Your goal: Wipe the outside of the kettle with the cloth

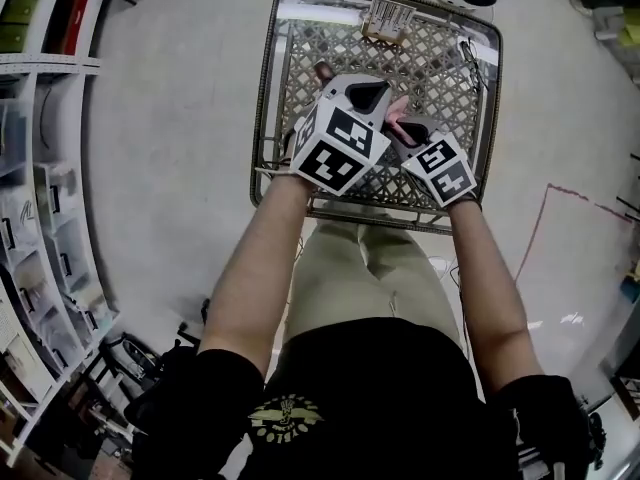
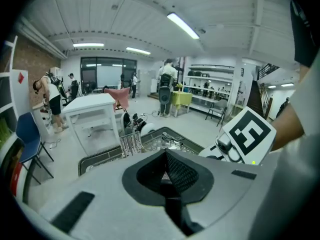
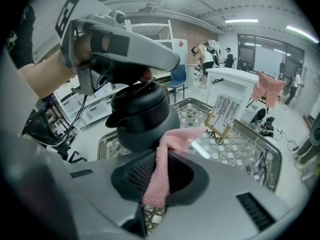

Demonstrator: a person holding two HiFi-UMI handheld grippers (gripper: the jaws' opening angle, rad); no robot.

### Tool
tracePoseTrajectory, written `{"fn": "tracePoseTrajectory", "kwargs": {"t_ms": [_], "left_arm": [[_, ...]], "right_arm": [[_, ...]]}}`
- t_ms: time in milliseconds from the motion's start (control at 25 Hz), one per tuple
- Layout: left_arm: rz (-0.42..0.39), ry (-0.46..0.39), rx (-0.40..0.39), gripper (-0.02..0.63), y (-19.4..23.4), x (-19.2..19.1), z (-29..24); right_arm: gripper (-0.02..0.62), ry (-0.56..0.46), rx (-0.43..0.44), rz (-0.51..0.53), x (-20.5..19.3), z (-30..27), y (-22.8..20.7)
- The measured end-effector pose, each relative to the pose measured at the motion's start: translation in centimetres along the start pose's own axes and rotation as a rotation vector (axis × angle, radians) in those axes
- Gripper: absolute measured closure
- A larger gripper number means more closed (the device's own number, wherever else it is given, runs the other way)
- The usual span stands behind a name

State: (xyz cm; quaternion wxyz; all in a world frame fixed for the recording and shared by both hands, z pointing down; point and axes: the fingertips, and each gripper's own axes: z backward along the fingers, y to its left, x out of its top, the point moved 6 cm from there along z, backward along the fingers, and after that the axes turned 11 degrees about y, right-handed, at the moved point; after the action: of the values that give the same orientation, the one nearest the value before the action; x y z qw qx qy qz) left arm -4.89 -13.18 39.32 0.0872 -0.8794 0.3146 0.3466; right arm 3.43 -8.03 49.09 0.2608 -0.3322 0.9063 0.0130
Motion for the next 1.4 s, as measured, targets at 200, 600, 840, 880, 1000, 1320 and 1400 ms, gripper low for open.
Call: {"fn": "tracePoseTrajectory", "kwargs": {"t_ms": [200,600,840,880,1000,1320,1400], "left_arm": [[0.006,0.033,-0.027,0.6,0.0,0.0,0.0],[-0.107,0.111,0.036,0.6,-0.8,0.2,0.0],[-0.106,0.128,0.022,0.6,-0.8,0.6,-0.6],[-0.105,0.128,0.022,0.6,-0.8,0.9,-0.7],[-0.114,0.145,0.027,0.6,-0.8,1.0,-1.1],[-0.105,0.145,0.059,0.6,-1.1,0.1,-1.6],[-0.115,0.154,0.075,0.6,-1.2,0.2,-1.7]], "right_arm": [[0.551,0.022,0.017,-0.038,-0.5,0.3,2.0],[0.551,0.015,0.164,0.054,0.5,-1.3,9.0],[0.551,-0.02,0.181,-0.009,-0.1,-1.8,8.1],[0.551,-0.015,0.177,-0.016,-0.5,-1.7,7.3],[0.551,-0.003,0.149,-0.035,-1.3,-1.3,4.9],[0.551,-0.01,0.062,0.011,-1.3,-0.4,0.1],[0.551,0.008,0.051,0.076,-0.9,-0.5,-0.5]]}}
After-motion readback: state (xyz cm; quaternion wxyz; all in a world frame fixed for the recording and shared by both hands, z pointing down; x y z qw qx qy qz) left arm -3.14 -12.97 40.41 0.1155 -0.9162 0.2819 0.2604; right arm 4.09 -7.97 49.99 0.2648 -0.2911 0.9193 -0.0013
